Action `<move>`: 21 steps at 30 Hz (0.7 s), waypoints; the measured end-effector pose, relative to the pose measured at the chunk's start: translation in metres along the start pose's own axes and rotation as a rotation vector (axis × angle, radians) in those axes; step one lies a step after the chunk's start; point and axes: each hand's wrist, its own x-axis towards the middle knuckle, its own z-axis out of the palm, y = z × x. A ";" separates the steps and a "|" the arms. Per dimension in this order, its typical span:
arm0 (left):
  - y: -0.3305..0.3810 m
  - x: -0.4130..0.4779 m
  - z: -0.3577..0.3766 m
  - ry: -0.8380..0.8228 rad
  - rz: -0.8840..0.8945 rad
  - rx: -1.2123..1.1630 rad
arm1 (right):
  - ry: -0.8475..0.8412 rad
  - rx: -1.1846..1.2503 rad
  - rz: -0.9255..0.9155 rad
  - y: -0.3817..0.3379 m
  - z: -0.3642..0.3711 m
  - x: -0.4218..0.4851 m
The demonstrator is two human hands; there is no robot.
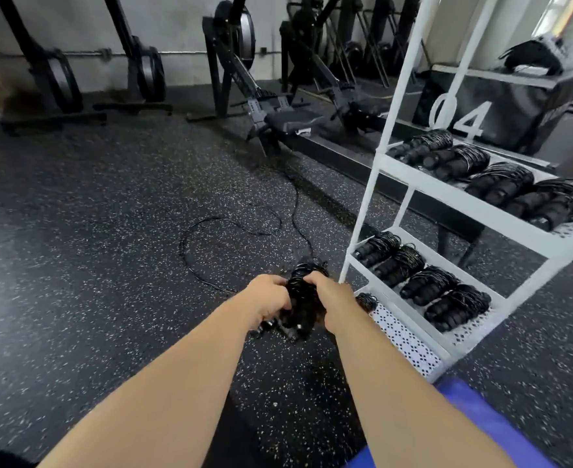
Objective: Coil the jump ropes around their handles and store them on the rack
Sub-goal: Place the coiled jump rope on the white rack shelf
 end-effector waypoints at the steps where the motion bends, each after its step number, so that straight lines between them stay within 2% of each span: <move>1: 0.001 0.007 0.007 -0.018 -0.002 0.017 | 0.016 0.015 0.012 0.005 -0.006 0.011; 10: -0.003 0.086 0.059 -0.209 -0.023 0.139 | 0.164 0.199 0.214 0.038 -0.039 0.103; 14: -0.012 0.124 0.074 -0.268 -0.045 0.200 | 0.201 0.259 0.237 0.058 -0.046 0.148; 21: -0.025 0.183 0.087 -0.360 -0.014 0.216 | 0.382 0.374 0.326 0.085 -0.062 0.227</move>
